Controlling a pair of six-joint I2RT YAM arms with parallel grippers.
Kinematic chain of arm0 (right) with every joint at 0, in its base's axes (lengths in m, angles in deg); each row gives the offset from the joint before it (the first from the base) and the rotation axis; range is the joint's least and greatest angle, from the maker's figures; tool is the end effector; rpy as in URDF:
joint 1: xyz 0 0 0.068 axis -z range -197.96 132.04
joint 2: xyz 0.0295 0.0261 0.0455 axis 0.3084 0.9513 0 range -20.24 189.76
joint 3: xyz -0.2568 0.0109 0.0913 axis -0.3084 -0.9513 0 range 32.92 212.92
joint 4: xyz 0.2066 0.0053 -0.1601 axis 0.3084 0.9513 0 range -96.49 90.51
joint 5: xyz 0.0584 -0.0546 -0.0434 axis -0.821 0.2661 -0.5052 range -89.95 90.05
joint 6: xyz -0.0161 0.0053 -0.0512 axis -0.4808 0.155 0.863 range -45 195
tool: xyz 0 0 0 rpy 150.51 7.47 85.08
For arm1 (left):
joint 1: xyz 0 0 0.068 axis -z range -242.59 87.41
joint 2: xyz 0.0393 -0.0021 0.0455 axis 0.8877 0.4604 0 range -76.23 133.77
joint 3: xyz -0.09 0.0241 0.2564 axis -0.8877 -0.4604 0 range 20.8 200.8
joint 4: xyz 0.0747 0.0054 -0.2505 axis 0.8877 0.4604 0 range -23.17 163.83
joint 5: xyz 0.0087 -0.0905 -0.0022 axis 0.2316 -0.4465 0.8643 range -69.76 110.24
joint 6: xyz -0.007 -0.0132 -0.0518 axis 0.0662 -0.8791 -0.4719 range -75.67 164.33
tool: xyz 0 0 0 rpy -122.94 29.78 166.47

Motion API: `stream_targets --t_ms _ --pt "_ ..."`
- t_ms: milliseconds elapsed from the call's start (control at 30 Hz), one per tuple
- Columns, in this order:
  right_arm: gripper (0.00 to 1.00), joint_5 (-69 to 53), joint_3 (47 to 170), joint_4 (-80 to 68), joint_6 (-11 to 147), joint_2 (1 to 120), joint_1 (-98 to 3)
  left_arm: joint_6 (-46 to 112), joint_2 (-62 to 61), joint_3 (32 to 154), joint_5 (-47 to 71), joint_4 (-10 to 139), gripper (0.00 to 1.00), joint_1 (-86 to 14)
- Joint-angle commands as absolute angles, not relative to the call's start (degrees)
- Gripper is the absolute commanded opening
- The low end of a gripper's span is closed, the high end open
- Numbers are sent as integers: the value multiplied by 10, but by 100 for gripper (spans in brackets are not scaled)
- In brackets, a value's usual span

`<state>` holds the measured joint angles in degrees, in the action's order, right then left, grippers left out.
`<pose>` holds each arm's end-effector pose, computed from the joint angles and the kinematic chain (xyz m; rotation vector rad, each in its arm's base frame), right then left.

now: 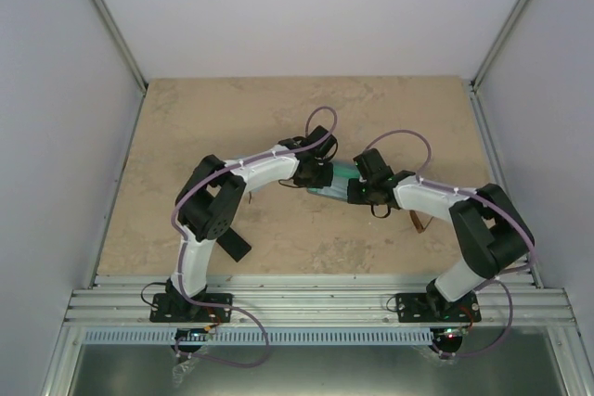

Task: Organize the sunglasses
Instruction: Place the glasses cleaning cloth in the sunglasses case.

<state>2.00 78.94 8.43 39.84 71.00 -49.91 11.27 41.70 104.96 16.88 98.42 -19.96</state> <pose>0.2514 0.1553 0.1507 0.0869 2.6654 0.3550 0.3123 -0.2903 0.1609 0.2518 2.7930 -0.4407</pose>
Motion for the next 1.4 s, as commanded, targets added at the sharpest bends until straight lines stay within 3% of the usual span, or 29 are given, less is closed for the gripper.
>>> stream_targets --t_ms 0,100,133,333,467,667,933,1367 --pt "0 35 793 80 401 721 -494 119 426 1064 193 995 0 -206" --pt "1 38 796 83 404 724 -494 118 429 1068 195 1000 1 -206" --pt "1 39 797 85 405 724 -494 118 428 1069 198 1005 6 -206" --pt "25 64 798 107 407 684 -494 112 398 1068 215 1018 25 -206" --pt "31 74 803 116 416 661 -494 106 379 1067 206 1011 25 -206" --pt "21 49 809 103 426 683 -494 85 377 1039 134 952 15 -206" --pt "11 21 814 74 434 726 -494 61 409 1011 79 888 12 -206" --pt "15 76 819 99 426 735 -497 40 430 1013 240 963 12 -206"
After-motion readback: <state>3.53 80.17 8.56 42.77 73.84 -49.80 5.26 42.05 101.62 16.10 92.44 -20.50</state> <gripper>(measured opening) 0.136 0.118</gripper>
